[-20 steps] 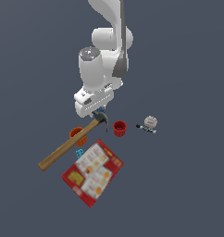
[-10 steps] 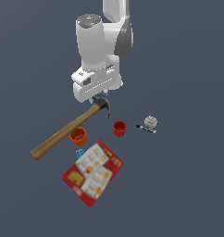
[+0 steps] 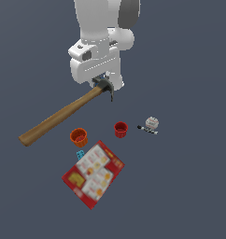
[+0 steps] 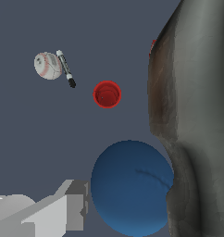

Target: Pick up a designated object from a clutter of objects.

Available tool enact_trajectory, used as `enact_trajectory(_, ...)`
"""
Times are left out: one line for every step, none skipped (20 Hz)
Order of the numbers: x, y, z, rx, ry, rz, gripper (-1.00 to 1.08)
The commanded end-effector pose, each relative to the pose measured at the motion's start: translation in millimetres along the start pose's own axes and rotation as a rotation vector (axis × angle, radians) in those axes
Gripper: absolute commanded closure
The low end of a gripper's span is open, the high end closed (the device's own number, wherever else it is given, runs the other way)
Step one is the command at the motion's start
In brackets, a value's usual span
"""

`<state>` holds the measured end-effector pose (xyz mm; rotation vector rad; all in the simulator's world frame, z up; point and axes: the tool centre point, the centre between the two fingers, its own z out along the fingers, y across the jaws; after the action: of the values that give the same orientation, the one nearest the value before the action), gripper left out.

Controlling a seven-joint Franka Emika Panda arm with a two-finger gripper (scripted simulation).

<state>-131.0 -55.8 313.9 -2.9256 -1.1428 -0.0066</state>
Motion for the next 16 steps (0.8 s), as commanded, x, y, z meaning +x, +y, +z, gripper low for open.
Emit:
enact_trajectory(0.0,-2.9,-24.1,-0.003,0.002,0.000,1.08)
enact_trajectory(-0.2,-4.2,-32.8,-0.003,0.002,0.000,1.08)
enact_trajectory(-0.3,-5.5,-41.6,-0.003,0.001,0.001,1.08)
enact_trajectory(-0.4,-6.7,-50.4,-0.002,0.000,0.001,1.08)
enact_trajectory(-0.5,-7.9,-58.8,-0.002,0.000,0.001,1.08)
enact_trajectory(-0.5,-8.9,-66.8,-0.002,0.000,0.001,1.08)
enact_trajectory(-0.6,-9.9,-74.4,-0.002,-0.001,0.001,1.08)
enact_trajectory(-0.6,-10.8,-81.6,-0.001,-0.001,0.002,1.08)
enact_trajectory(-0.6,-11.6,-88.5,-0.001,-0.002,0.002,1.08)
enact_trajectory(-0.5,-12.3,-94.9,-0.001,-0.002,0.002,1.08)
enact_trajectory(-0.4,-12.9,-100.8,-0.001,-0.002,0.002,1.08)
enact_trajectory(-0.4,-13.6,-106.6,-0.001,-0.002,0.002,1.08)
enact_trajectory(-0.2,-14.0,-111.6,0.000,-0.003,0.002,1.08)
enact_trajectory(-0.1,-14.5,-116.5,0.000,-0.003,0.002,1.08)
enact_trajectory(0.0,-14.8,-120.6,0.000,-0.004,0.003,1.08)
enact_trajectory(0.1,-15.2,-124.6,0.000,-0.004,0.003,1.08)
